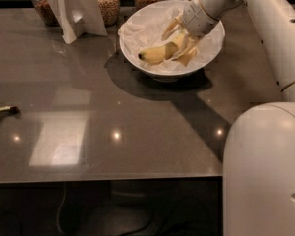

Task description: Pick banana from white bowl

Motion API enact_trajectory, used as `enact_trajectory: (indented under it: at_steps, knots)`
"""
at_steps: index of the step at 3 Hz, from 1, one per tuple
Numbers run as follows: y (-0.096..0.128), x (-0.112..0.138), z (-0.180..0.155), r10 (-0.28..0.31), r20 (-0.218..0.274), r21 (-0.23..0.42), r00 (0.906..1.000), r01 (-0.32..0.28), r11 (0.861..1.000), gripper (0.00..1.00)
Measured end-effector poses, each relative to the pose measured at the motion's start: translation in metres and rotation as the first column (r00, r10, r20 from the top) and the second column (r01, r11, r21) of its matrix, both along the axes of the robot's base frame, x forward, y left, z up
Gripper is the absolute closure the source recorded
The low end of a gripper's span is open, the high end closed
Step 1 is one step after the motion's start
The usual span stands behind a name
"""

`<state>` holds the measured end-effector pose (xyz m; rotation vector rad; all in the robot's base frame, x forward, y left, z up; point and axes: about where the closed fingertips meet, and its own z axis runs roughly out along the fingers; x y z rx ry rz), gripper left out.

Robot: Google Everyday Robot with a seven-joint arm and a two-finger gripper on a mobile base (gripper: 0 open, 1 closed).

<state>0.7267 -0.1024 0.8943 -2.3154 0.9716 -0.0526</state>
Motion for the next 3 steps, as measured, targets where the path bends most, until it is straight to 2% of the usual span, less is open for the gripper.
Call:
enact_trajectory:
  at_steps: [3]
  knots:
    - [0.0046, 0.0034, -0.0079, 0.008, -0.023, -0.008, 0.9997, -0.008, 1.0, 0.42]
